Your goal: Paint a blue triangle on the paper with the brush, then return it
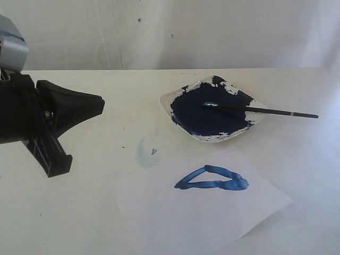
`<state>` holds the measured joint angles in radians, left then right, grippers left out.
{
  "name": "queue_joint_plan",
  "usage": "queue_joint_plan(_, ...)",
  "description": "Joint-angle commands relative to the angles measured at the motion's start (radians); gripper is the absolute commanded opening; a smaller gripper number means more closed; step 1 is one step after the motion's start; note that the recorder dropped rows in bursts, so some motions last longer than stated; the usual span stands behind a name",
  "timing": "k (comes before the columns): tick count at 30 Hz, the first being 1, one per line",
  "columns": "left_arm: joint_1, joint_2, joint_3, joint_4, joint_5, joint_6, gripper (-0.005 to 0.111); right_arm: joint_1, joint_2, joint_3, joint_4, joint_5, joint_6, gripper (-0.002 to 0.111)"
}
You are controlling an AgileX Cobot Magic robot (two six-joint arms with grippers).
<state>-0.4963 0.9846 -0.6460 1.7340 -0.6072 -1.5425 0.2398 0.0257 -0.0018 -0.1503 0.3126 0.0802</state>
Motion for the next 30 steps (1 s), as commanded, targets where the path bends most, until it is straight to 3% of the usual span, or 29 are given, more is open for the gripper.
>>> queue_joint_plan(1, -0.004, -0.007, 0.005, 0.010, -0.001, -0.003, 0.000, -0.009, -0.026, 0.002, 0.001, 0.022, -0.010, 0.000)
queue_joint_plan(9, -0.004, -0.007, 0.005, 0.010, -0.001, -0.003, 0.000, -0.073, -0.026, 0.002, 0.020, 0.024, -0.006, 0.000)
queue_joint_plan(30, -0.004, -0.007, 0.005, 0.010, -0.001, -0.003, 0.000, -0.043, -0.026, 0.002, 0.022, 0.024, -0.006, 0.000)
